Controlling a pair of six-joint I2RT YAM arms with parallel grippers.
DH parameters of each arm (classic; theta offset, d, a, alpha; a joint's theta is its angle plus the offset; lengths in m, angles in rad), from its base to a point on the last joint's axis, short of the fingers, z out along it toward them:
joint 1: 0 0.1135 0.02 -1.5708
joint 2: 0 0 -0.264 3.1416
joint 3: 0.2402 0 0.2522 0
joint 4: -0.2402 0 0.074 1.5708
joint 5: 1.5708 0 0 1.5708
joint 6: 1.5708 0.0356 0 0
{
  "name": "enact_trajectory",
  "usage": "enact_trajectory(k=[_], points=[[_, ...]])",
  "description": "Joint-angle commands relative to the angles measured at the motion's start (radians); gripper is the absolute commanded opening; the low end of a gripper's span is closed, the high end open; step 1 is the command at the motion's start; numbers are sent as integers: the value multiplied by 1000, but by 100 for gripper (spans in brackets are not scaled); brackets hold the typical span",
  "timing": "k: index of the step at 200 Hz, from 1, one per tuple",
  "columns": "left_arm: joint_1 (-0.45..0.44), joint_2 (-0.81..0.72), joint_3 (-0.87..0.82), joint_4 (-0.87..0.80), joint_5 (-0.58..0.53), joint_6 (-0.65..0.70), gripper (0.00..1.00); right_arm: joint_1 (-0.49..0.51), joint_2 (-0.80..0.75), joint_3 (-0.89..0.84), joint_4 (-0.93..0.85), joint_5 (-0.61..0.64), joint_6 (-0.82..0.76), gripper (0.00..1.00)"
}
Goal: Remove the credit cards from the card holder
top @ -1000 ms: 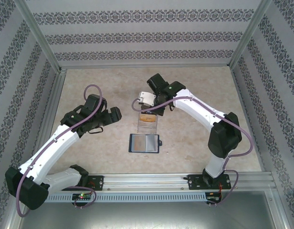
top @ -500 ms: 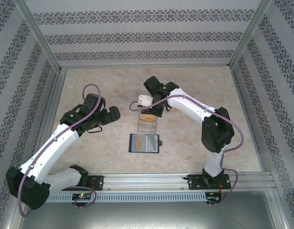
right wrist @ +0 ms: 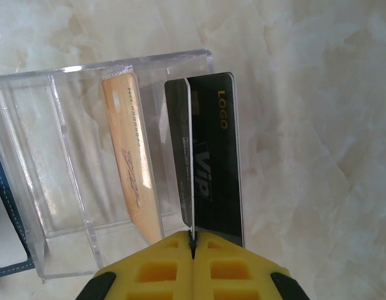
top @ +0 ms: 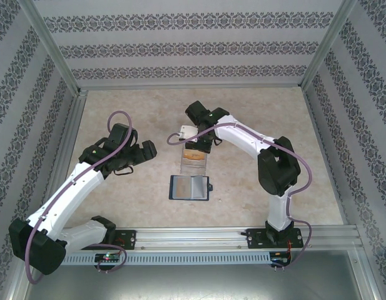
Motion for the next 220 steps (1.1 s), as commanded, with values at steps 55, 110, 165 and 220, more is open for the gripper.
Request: enact_trajectory(k=[55,110,165,220], points=[[24,-14,-23,-13,16,11,100,23,42,36,29,76,0,13],[29,-18,-31,-9,26,8,100,22,45,44,59,146,18,18],[32,-25,-40,-2,46,8,100,21,18,37,71,166,67,21],[32,-14,-77,48,135,13,99,25,-130,-28,74,140,334,27]])
